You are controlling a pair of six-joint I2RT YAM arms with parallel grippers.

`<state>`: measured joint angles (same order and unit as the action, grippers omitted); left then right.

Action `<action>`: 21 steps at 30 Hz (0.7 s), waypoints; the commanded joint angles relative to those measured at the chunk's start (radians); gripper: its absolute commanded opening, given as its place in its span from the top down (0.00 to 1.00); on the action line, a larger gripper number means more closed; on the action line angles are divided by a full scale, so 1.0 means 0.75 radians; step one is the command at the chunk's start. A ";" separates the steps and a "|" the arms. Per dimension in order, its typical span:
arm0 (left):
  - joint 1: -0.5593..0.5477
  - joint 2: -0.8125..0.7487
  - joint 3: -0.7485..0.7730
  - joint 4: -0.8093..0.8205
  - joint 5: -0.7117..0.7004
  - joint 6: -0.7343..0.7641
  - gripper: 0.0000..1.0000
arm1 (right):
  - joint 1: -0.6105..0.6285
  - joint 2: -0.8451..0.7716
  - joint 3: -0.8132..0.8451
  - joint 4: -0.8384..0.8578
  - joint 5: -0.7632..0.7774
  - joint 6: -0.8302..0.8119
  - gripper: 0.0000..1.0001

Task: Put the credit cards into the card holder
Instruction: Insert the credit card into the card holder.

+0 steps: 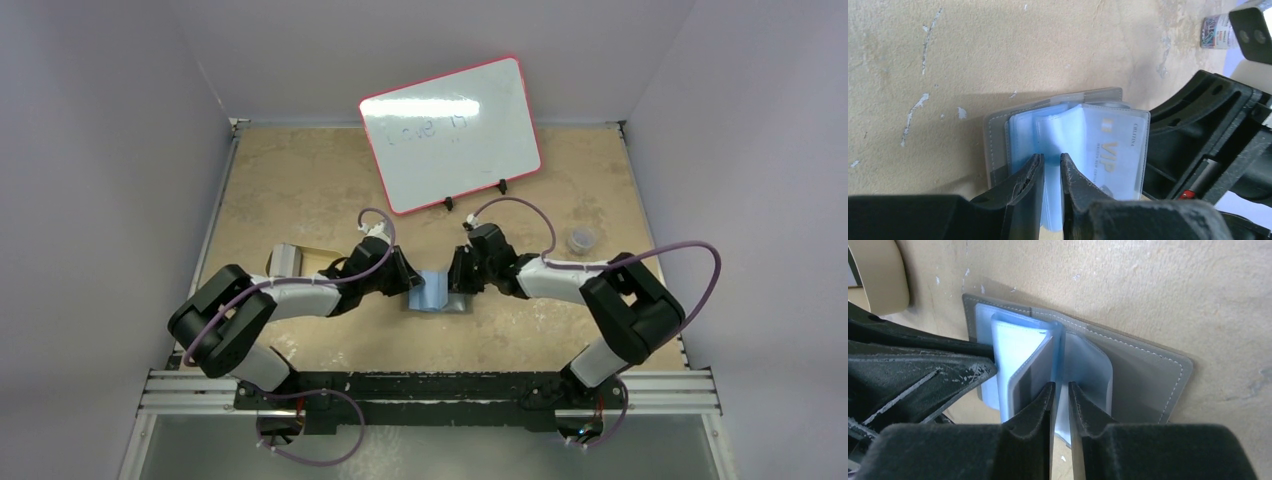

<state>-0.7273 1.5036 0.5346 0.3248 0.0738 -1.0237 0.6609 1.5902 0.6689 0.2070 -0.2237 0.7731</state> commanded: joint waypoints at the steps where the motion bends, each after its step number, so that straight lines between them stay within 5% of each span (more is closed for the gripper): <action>1: -0.006 0.000 0.056 -0.037 -0.043 0.057 0.83 | 0.006 -0.079 -0.001 -0.121 0.062 -0.006 0.81; 21: -0.005 0.008 0.091 -0.107 -0.068 0.078 0.83 | 0.012 -0.340 0.145 -0.330 0.174 0.001 0.62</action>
<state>-0.7273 1.5146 0.5671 0.2398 0.0380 -0.9909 0.6613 1.3670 0.7269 -0.0105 -0.1207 0.7727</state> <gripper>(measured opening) 0.172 0.386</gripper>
